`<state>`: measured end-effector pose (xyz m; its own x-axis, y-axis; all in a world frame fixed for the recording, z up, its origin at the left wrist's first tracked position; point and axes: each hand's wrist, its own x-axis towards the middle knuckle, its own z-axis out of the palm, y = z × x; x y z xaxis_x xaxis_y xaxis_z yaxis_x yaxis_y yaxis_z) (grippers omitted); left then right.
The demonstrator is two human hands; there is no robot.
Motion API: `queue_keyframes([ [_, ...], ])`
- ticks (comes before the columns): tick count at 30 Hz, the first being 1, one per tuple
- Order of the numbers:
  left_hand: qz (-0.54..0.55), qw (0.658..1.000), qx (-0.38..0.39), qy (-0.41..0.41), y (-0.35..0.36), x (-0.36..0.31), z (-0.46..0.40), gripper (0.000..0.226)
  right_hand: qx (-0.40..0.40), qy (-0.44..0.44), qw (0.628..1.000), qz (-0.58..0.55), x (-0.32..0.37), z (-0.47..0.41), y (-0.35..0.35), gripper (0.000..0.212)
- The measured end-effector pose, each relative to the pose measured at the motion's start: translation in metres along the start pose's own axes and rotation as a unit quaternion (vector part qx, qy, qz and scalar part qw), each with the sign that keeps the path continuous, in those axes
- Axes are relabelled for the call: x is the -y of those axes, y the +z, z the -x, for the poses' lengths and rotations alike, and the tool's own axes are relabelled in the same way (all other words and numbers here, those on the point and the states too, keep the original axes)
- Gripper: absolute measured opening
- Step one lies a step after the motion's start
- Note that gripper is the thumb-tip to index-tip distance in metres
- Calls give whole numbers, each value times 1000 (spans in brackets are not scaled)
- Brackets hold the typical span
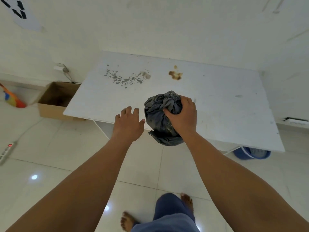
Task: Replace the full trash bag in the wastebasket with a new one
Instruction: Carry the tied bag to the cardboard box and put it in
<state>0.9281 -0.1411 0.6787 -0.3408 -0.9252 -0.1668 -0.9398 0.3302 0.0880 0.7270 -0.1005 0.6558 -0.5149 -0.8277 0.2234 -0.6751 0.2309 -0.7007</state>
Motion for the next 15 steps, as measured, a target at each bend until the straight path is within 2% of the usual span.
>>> queue_keyframes([
  [7,-3,1000,-4,13,-13,115,-12,54,-5,7,1000,1,83,15,79,66],
  [15,-22,1000,-12,2,-41,244,-84,55,3,3,1000,-17,172,-26,194,65],
])
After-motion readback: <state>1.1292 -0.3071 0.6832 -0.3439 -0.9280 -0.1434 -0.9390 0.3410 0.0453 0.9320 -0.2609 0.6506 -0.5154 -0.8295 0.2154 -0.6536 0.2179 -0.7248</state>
